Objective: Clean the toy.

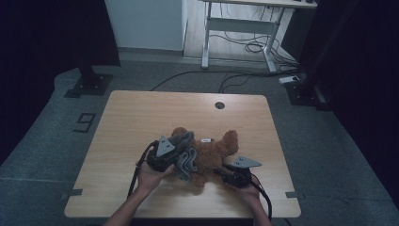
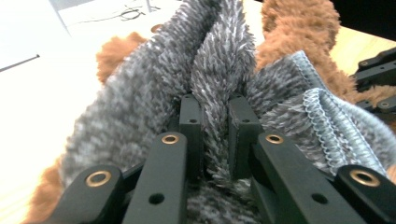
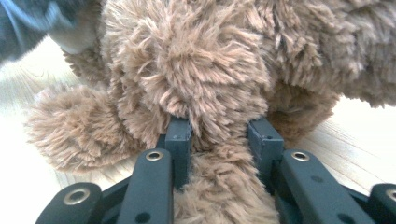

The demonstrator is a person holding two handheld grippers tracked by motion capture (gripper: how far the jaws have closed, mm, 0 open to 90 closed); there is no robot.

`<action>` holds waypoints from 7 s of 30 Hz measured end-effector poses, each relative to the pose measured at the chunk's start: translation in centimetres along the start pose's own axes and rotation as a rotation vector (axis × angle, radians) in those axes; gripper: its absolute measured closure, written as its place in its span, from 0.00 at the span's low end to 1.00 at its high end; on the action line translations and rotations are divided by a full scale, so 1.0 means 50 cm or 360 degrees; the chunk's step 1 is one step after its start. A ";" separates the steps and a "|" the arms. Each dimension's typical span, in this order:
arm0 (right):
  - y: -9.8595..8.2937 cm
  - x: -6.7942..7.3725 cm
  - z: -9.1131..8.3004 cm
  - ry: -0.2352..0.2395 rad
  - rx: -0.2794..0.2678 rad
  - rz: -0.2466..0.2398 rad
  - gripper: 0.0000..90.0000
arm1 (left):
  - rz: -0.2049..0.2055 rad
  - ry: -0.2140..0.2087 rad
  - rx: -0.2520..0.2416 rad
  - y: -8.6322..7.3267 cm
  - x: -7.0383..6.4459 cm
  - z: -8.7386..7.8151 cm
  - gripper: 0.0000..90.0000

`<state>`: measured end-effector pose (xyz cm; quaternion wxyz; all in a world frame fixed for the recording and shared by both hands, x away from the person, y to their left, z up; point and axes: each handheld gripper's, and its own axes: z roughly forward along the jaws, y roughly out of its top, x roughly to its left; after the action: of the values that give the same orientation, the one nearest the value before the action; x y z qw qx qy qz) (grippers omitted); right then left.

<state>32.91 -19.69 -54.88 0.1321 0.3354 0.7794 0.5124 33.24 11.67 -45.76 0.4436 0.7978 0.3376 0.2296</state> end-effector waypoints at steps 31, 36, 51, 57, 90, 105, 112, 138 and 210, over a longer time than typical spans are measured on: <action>0.000 -0.003 0.000 -0.0009 0.0001 0.0014 0.74 | -0.0005 0.0121 0.0113 0.073 0.065 0.009 0.87; 0.000 -0.002 0.000 -0.0009 0.0002 0.0010 0.74 | -0.0048 0.0029 0.0245 0.077 0.055 0.058 0.87; 0.005 0.012 -0.026 -0.0093 -0.0025 -0.0049 0.46 | -0.0062 0.0012 0.0123 -0.014 0.006 0.044 0.89; 0.039 0.013 -0.084 -0.0161 -0.0205 0.0015 0.30 | 0.0039 0.0081 0.0067 -0.037 -0.035 0.021 0.90; 0.090 0.022 0.025 0.0100 0.0289 -0.0124 0.28 | -0.0043 -0.0115 -0.0036 -0.086 -0.078 -0.025 0.90; 0.111 0.059 0.018 -0.0058 0.0111 -0.0356 0.70 | -0.0144 -0.0136 -0.0038 -0.061 -0.042 -0.023 0.89; 0.148 0.056 0.036 -0.0192 0.0044 -0.0450 0.71 | -0.0153 -0.0074 -0.0061 -0.027 -0.010 -0.017 0.89; 0.059 0.042 0.035 -0.0203 -0.0204 -0.0469 0.61 | -0.0264 -0.0076 -0.0043 -0.011 0.033 0.022 0.89; 0.051 0.001 0.030 -0.0031 -0.0269 -0.0297 0.59 | -0.0151 -0.0135 -0.0076 0.057 0.011 -0.024 0.89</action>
<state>34.66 -17.95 -53.28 0.2146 0.2539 0.7600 0.5584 33.75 11.65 -42.64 0.4868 0.7791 0.3503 0.1824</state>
